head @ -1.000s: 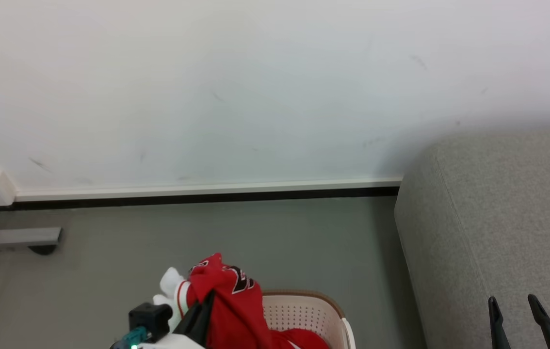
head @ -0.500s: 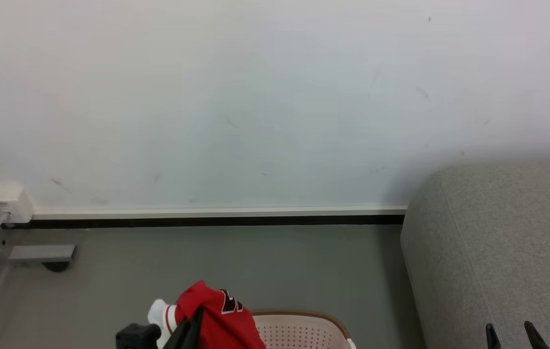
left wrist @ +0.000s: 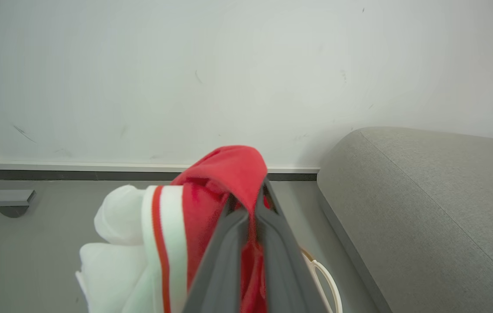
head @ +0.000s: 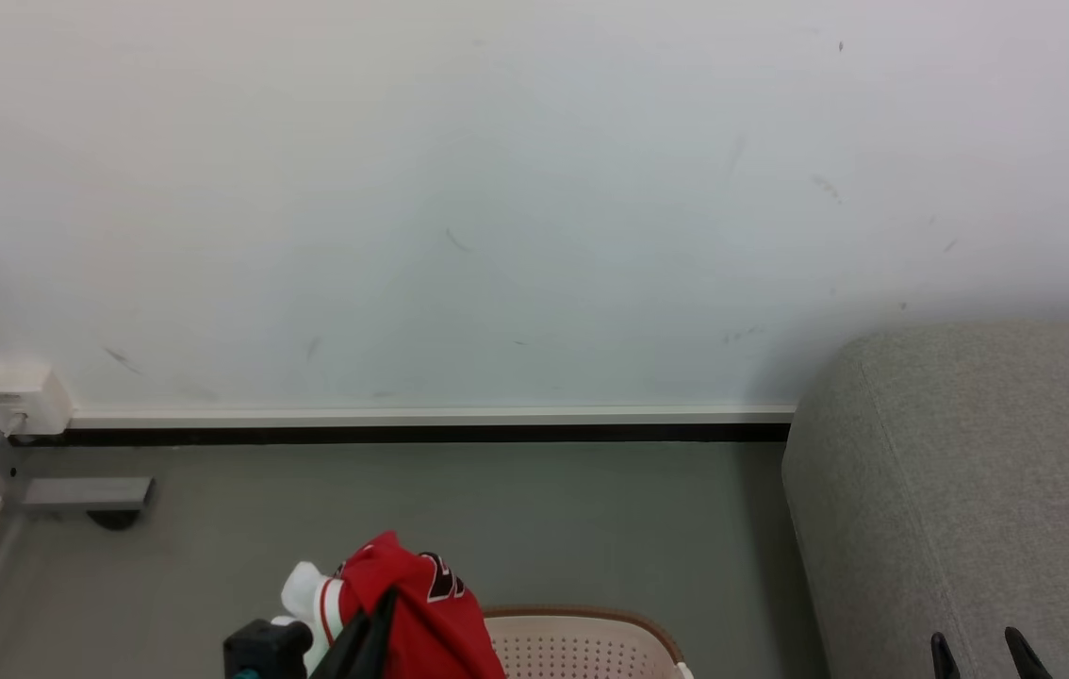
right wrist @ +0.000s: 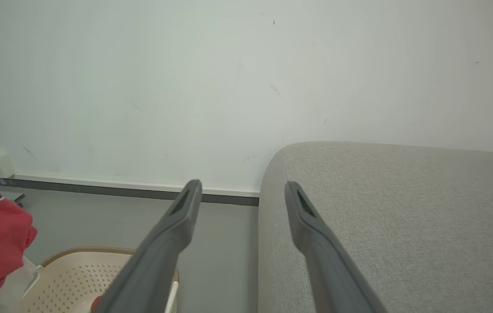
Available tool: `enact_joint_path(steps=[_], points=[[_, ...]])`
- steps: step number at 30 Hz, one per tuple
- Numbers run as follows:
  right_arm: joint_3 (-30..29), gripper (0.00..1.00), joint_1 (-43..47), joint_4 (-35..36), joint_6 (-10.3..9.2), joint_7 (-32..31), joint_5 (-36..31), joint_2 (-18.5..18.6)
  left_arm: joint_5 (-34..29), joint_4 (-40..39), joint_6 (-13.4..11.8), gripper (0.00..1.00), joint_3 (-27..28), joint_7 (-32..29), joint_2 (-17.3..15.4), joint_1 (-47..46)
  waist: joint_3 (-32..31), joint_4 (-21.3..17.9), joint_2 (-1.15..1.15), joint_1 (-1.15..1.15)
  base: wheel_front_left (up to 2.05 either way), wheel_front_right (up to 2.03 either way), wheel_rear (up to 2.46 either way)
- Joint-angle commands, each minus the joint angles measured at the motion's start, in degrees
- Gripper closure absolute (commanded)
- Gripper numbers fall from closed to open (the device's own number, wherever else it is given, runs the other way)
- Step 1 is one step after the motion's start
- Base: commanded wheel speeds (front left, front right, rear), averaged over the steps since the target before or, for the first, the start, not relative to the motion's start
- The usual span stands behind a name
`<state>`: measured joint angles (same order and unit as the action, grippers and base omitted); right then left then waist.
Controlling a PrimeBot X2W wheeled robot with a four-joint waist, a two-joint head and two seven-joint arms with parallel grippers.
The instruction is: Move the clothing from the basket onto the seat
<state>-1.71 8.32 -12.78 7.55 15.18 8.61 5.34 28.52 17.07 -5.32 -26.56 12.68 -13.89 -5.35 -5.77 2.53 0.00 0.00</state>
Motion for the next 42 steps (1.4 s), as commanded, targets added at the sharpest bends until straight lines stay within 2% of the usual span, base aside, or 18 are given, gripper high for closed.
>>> enact_joint_path(steps=[1,8,14,27,33,37,42], points=[[0.29,0.0,-0.2,0.03,-0.12,-0.05,0.07,0.11,0.11,-0.57,0.1,1.0,0.03,-0.1,-0.73,0.21,0.03,-0.07,0.0,0.0,0.0,0.0,0.0],[3.03,0.0,-1.65,1.96,-0.12,-0.05,0.59,1.54,-0.03,-4.22,0.56,1.0,-1.09,-1.84,-0.72,-1.42,0.01,-0.28,0.0,0.0,0.0,0.0,0.0],[9.28,0.0,-4.01,5.32,-0.12,-0.05,2.03,4.48,-0.49,-8.75,1.37,1.0,-3.23,-4.8,-0.16,-3.26,0.01,-0.44,0.0,0.0,0.0,0.0,0.0],[29.21,0.0,-10.91,8.19,-0.13,-0.05,8.86,11.78,-1.87,-14.68,5.28,1.0,-11.63,-10.05,4.38,-7.86,-0.33,-1.34,0.0,0.0,0.0,0.0,0.0],[36.03,0.0,-14.24,6.1,-0.13,-0.05,12.04,13.85,-1.75,-13.82,8.95,1.0,-16.66,-12.2,6.33,-9.82,-0.15,-1.77,0.0,0.0,0.0,0.0,0.0],[39.31,0.0,-15.46,5.1,-0.12,-0.08,13.93,15.2,-1.63,-13.62,10.16,1.0,-18.79,-13.21,6.49,-10.66,-0.09,-1.94,0.0,0.0,0.0,0.0,0.0],[43.71,0.0,-17.6,4.3,-0.12,-0.71,16.58,17.82,-0.15,-13.27,11.79,1.0,-21.58,-14.31,5.16,-11.48,-0.05,-2.26,0.0,0.0,0.0,0.0,0.0]])
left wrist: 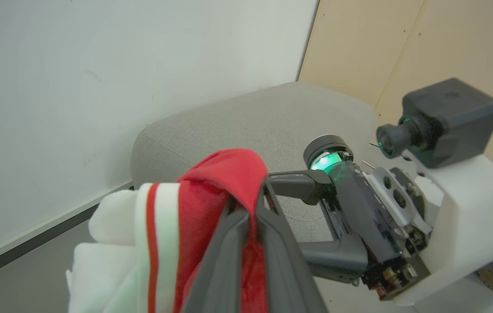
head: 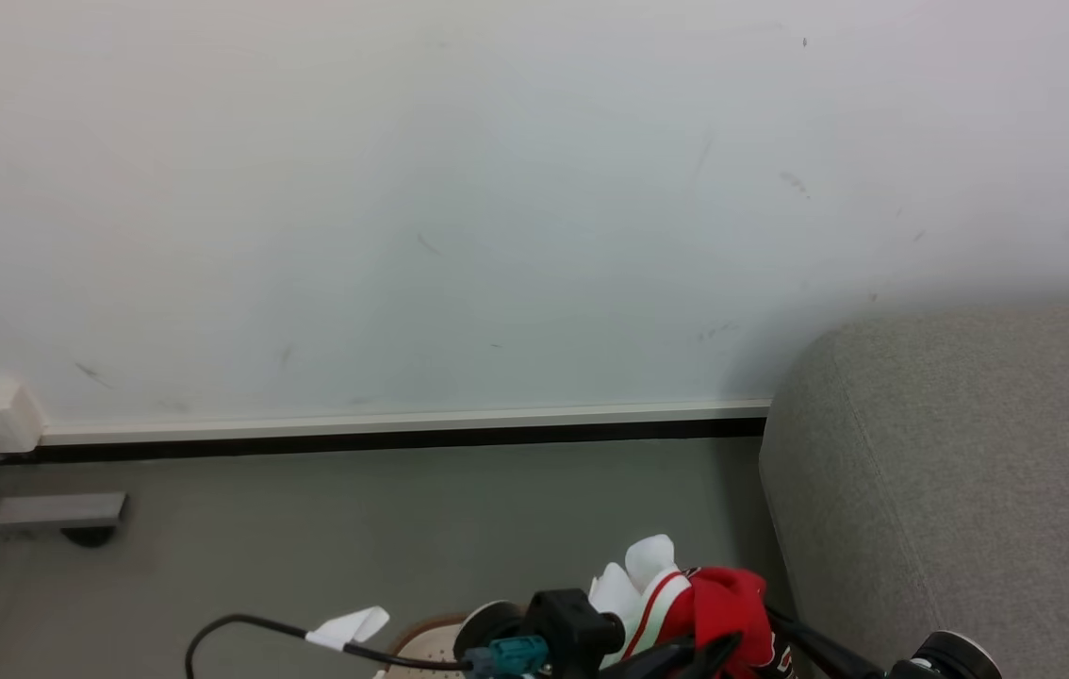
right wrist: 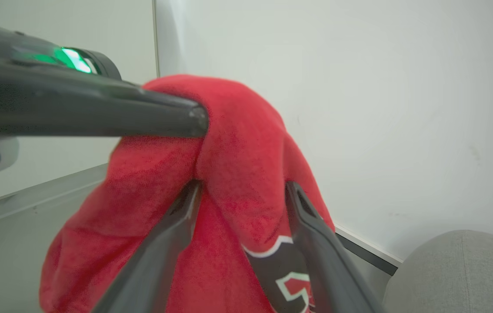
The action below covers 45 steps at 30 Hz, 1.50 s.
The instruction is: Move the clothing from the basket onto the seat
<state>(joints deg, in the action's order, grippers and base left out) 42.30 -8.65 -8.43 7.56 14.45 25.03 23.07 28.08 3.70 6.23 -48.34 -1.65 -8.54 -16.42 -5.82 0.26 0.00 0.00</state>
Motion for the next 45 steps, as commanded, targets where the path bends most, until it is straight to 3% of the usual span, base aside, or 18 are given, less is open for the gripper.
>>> enact_joint_path(steps=[1,11,12,13,14,15,16,23,25,26,27,36,45], points=[[0.33,0.0,-0.99,0.0,-0.13,0.0,0.66,0.5,0.55,0.16,0.39,1.0,-0.26,-0.07,-0.53,-0.58,0.0,-0.04,0.0,0.0,0.0,0.0,0.0],[3.97,0.0,-3.29,0.83,-0.13,0.21,3.99,3.3,4.99,-0.27,1.32,1.0,-4.69,0.47,-2.66,-2.41,0.05,-0.35,0.0,0.0,0.0,0.0,0.0],[4.59,0.08,-3.21,0.87,-0.13,0.22,4.56,3.26,5.33,-0.27,1.29,1.0,-5.14,0.61,-2.73,-2.61,0.08,-0.3,0.0,0.0,0.0,0.0,0.0],[5.04,0.42,-3.25,0.91,-0.13,0.23,5.11,3.31,5.78,-0.27,1.32,1.0,-5.48,0.84,-2.72,-2.8,0.11,-0.28,0.0,0.0,0.0,0.0,0.0],[5.46,0.64,-3.49,0.98,-0.13,0.25,5.58,3.42,6.22,-0.22,1.33,1.0,-5.83,1.11,-2.77,-3.11,0.13,-0.26,0.0,0.0,0.0,0.0,0.0],[5.82,0.78,-3.75,1.03,-0.13,0.25,6.06,3.55,6.63,-0.09,1.31,1.0,-6.1,1.16,-2.83,-3.4,0.14,-0.24,0.0,0.0,0.0,0.0,0.0],[5.98,1.0,-3.93,1.0,-0.13,0.3,6.59,3.63,6.98,0.14,1.32,1.0,-6.32,1.46,-2.89,-3.54,0.15,-0.24,0.0,0.0,0.0,0.0,0.0],[4.72,1.0,-3.56,0.48,-0.14,0.73,8.83,3.84,7.22,3.04,1.07,0.99,-6.37,3.36,-3.49,-3.88,0.13,-0.15,0.0,0.0,0.0,0.0,0.0],[4.02,1.0,-3.12,0.3,-0.14,0.79,8.99,3.85,6.7,4.05,0.77,0.29,-6.21,4.28,-3.47,-3.82,0.1,-0.19,0.0,0.0,0.0,0.0,0.0],[3.52,1.0,-2.87,0.25,-0.14,0.83,9.11,3.75,6.8,4.66,0.63,0.04,-6.2,4.53,-3.45,-3.58,0.07,-0.21,0.0,0.0,0.0,0.0,0.0],[2.95,1.0,-2.56,0.22,-0.14,0.86,9.18,3.64,6.9,5.07,0.54,0.0,-6.16,4.61,-3.37,-3.38,0.07,-0.24,0.0,0.0,0.0,0.0,0.0],[-4.4,1.0,0.38,1.78,-0.14,0.81,7.92,4.0,5.72,9.92,0.01,0.0,-6.11,9.91,-1.79,-3.02,0.67,-1.76,0.0,0.0,0.0,0.0,0.0],[-11.03,1.0,3.33,3.79,-0.13,0.78,6.72,5.08,5.04,14.51,0.15,0.0,-6.66,14.07,0.16,-3.26,2.34,-7.12,0.0,0.0,0.0,0.0,0.0]])
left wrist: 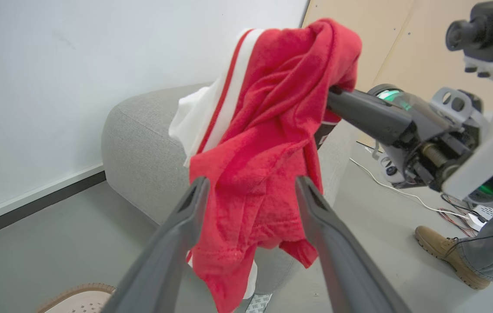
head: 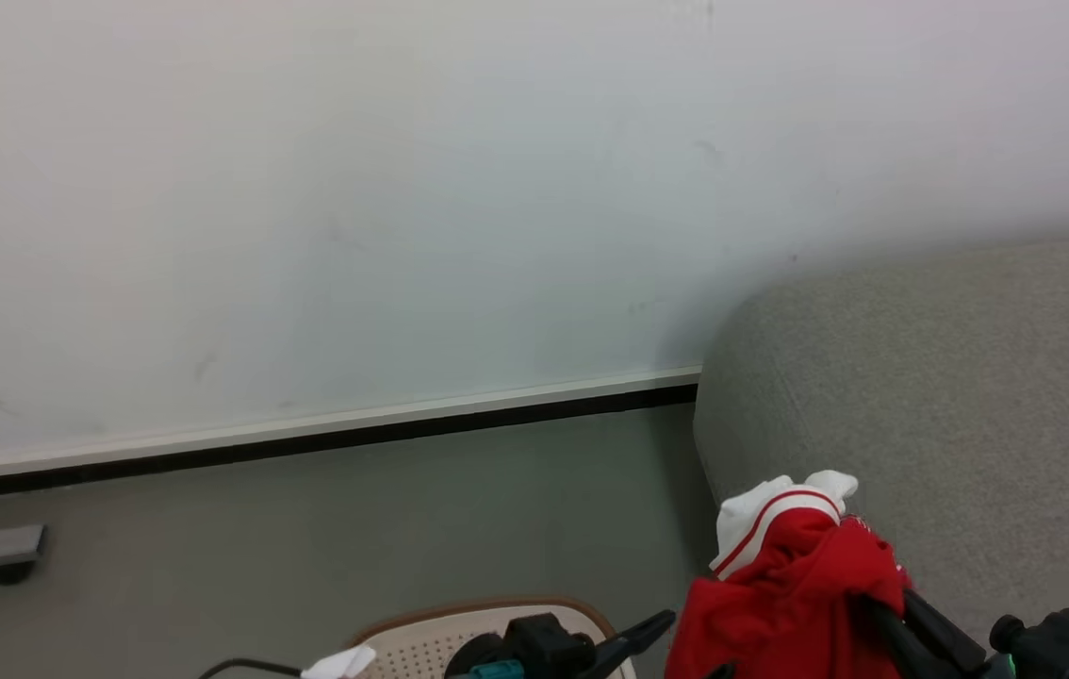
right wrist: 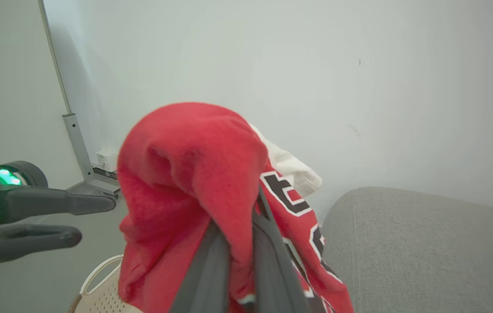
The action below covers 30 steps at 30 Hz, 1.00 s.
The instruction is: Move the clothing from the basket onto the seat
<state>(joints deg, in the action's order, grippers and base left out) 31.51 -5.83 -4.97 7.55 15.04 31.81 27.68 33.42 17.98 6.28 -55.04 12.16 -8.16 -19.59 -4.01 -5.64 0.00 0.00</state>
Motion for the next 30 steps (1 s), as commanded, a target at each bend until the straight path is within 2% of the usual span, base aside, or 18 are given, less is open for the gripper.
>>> enact_joint_path(steps=[1,14,22,30], points=[[-0.8,1.0,0.84,0.54,-0.12,0.2,-0.25,0.51,-0.3,0.65,0.15,0.0,0.07,0.6,0.01,-0.17,0.69,-1.93,0.0,0.0,0.0,0.0,0.0],[-6.81,1.0,3.72,2.35,-0.12,0.2,-1.66,0.59,-0.42,4.33,0.55,0.0,0.04,2.43,1.25,-1.26,2.07,-10.42,0.0,0.0,0.0,0.0,0.0],[-8.37,1.0,4.84,3.1,-0.12,0.2,-2.06,0.66,-0.21,5.25,0.72,0.0,0.13,2.8,1.94,-1.5,2.08,-12.31,0.0,0.0,0.0,0.0,0.0],[-8.78,1.0,4.97,3.46,-0.12,0.2,-2.38,0.33,-0.42,5.68,0.76,0.0,0.13,3.02,2.17,-1.73,2.34,-12.6,0.0,0.0,0.0,0.0,0.0]])
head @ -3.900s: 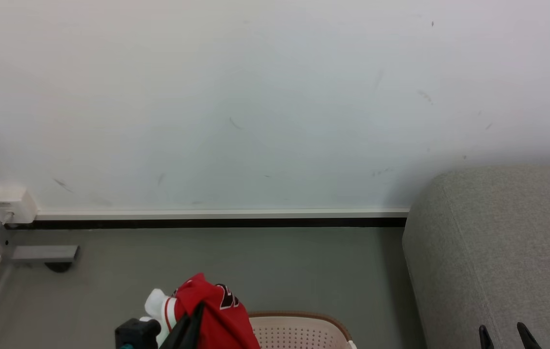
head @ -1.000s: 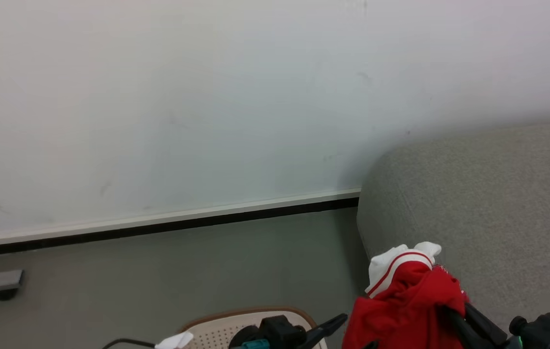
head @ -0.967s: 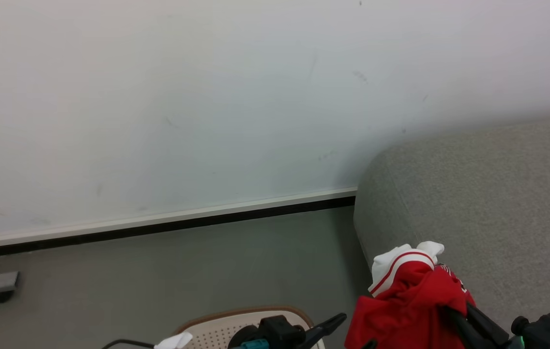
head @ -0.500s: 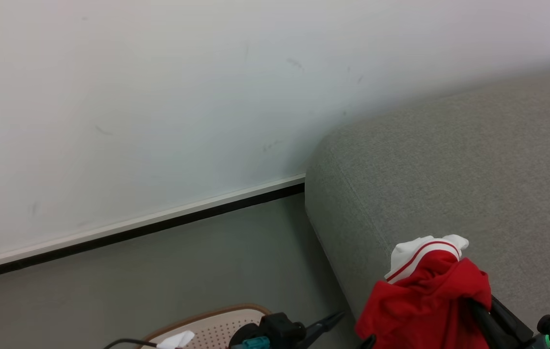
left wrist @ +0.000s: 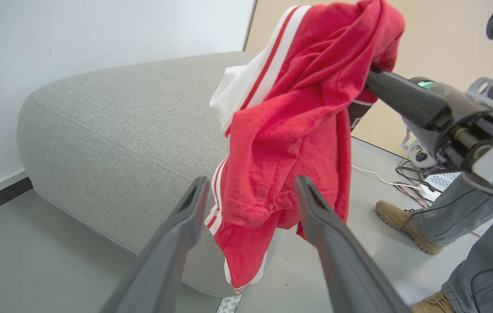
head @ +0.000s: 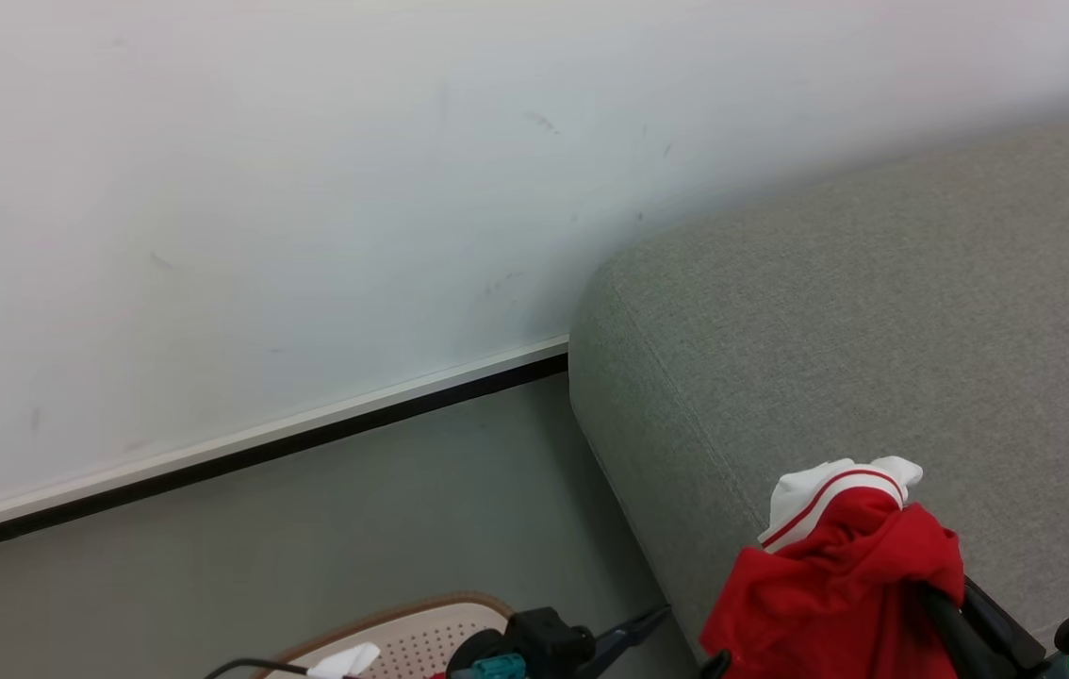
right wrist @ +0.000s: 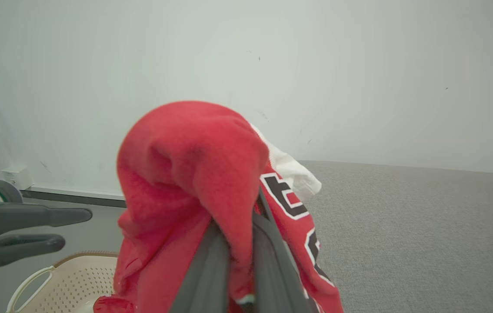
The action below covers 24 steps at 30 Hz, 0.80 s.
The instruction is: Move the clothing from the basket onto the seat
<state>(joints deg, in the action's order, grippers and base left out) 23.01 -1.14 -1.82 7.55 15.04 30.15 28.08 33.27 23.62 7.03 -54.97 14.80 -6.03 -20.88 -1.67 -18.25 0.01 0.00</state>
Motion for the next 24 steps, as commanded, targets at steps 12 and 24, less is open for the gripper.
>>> enact_joint_path(steps=[12,24], points=[[-0.47,1.0,0.36,0.42,-0.12,0.2,-0.74,-0.4,-0.12,0.37,0.27,0.0,0.32,0.41,0.0,-0.76,0.43,0.16,-0.01,0.0,0.0,0.0,0.0],[-2.92,1.0,-0.97,0.96,-0.12,0.2,-0.96,-1.72,-0.99,-0.37,0.27,0.0,1.94,0.39,-0.93,-3.29,4.28,0.83,-0.01,0.0,0.0,0.0,0.0]])
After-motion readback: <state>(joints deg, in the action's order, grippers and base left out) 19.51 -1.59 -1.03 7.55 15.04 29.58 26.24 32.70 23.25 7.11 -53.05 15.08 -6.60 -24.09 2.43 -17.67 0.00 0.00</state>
